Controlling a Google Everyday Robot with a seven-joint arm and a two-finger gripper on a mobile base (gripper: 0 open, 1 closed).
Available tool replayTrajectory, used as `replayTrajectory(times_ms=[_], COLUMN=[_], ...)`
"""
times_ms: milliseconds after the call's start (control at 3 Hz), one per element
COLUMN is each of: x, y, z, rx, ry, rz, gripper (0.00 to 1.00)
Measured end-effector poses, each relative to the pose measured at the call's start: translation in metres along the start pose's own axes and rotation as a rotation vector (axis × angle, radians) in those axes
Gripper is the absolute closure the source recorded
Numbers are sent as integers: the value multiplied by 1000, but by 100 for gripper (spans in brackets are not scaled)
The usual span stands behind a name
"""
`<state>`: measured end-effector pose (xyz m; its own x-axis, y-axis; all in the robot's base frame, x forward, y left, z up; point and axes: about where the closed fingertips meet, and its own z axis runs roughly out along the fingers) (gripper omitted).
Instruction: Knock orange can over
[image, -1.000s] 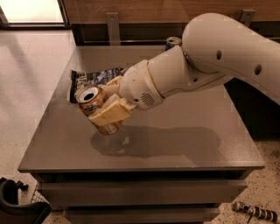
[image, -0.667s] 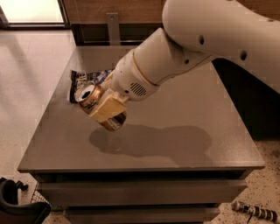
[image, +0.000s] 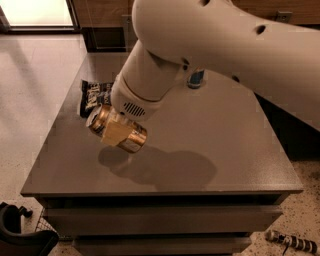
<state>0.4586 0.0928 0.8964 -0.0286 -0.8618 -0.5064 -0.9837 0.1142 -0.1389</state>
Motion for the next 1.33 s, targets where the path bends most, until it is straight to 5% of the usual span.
replayTrajectory(times_ms=[333, 667, 1000, 1333], x=[10, 10, 9, 7], y=[0, 2, -1, -2], z=[28, 64, 86, 82], rx=[68, 78, 71, 71], ry=[105, 153, 152, 152], rz=[14, 3, 1, 1], gripper=[100, 100, 87, 62])
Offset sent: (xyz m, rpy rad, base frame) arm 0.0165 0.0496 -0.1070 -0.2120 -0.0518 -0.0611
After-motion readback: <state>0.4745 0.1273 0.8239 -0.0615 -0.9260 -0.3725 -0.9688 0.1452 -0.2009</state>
